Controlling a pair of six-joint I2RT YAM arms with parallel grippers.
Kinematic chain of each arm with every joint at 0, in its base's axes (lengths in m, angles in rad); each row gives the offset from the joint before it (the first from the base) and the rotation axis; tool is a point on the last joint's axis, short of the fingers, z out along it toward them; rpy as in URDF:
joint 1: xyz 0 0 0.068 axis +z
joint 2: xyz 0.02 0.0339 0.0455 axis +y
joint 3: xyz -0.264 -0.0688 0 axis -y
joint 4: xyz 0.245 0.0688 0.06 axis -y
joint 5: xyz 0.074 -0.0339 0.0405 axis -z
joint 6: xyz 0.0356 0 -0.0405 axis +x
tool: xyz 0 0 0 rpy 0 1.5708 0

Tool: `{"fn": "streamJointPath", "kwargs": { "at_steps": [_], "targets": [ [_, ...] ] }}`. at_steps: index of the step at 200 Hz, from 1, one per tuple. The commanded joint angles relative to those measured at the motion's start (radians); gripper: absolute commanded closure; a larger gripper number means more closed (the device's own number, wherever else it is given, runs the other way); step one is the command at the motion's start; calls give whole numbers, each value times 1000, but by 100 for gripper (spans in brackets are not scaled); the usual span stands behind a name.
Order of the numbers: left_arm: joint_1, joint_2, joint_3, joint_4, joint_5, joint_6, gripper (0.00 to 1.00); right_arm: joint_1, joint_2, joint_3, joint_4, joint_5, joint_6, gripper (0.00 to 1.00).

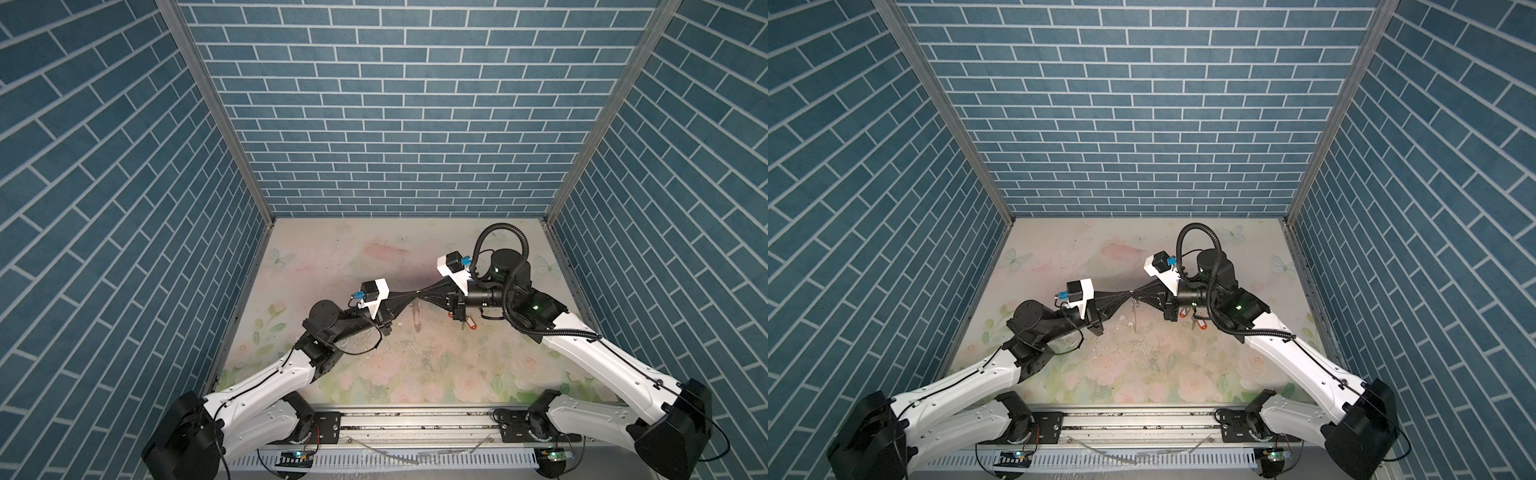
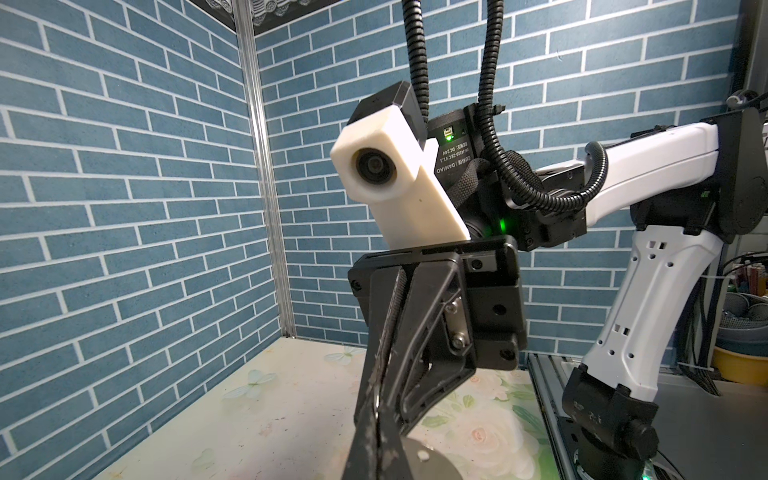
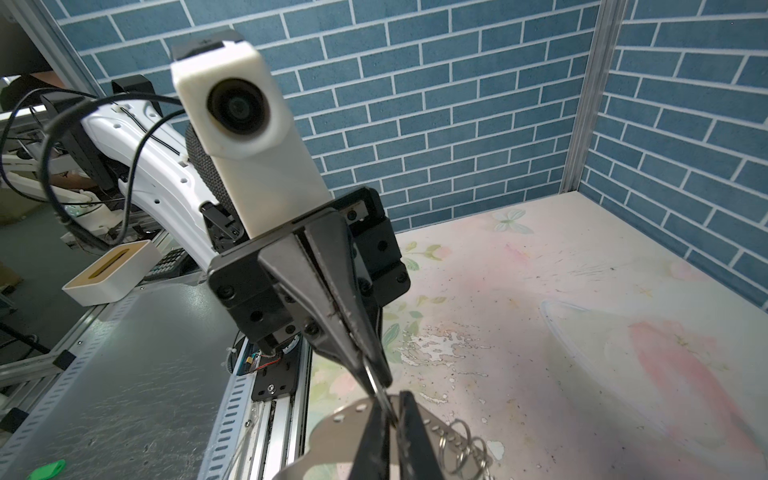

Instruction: Put the keys on the keyring

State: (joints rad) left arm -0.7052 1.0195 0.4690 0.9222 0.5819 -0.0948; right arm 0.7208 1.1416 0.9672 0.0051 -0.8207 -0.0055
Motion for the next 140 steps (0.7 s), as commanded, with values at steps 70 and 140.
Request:
{"fn": "streamJointPath", "kwargs": {
  "at_steps": [70, 140],
  "targets": [
    [9, 74, 3, 148, 48, -59, 100, 5, 12, 3, 50, -91, 14, 97],
    [8, 97, 10, 158, 65, -71, 100, 5, 31, 2, 85, -106, 38, 89]
  ]
}}
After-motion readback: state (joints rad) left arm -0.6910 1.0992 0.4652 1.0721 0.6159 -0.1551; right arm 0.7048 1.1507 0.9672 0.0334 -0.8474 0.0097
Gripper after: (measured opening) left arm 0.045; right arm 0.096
